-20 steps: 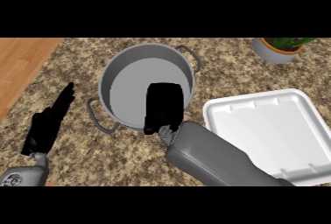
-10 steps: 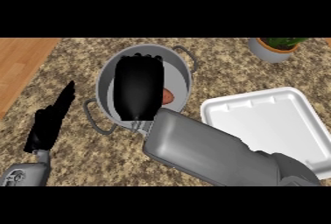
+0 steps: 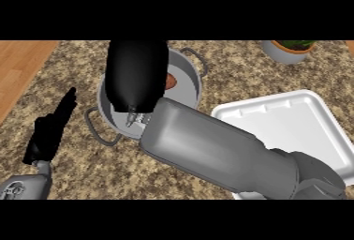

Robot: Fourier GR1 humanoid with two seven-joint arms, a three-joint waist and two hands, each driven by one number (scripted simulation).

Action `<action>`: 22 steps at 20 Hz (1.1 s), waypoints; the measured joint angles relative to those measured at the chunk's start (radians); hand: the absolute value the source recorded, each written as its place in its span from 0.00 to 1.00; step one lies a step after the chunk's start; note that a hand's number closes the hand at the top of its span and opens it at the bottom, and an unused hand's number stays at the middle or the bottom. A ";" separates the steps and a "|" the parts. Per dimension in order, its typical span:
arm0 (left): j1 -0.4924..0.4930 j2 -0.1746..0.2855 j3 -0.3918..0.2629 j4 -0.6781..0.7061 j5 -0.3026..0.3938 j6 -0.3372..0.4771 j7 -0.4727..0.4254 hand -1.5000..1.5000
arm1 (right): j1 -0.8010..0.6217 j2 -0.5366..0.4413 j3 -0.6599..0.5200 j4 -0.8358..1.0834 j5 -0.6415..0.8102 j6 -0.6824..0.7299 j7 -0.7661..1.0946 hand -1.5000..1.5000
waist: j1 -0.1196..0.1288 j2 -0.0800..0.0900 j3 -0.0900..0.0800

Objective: Pick the sweet potato from the tray and place it in the pot

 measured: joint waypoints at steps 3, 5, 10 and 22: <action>0.002 0.006 0.010 -0.009 0.005 -0.001 0.004 0.50 | -0.012 0.000 -0.011 0.039 0.002 -0.043 -0.008 1.00 | -0.008 0.002 0.001; 0.010 0.007 0.016 -0.015 0.008 0.001 0.005 0.50 | -0.030 0.001 -0.029 0.076 -0.007 -0.070 -0.019 1.00 | -0.012 0.003 0.001; 0.023 -0.001 0.017 -0.022 0.000 0.014 -0.005 0.50 | -0.050 0.004 -0.048 0.197 -0.028 -0.144 -0.058 1.00 | -0.025 0.008 0.001; 0.037 0.005 0.033 -0.026 0.012 -0.001 -0.030 0.50 | -0.077 0.012 -0.105 0.560 -0.127 -0.320 -0.212 1.00 | -0.027 0.021 0.002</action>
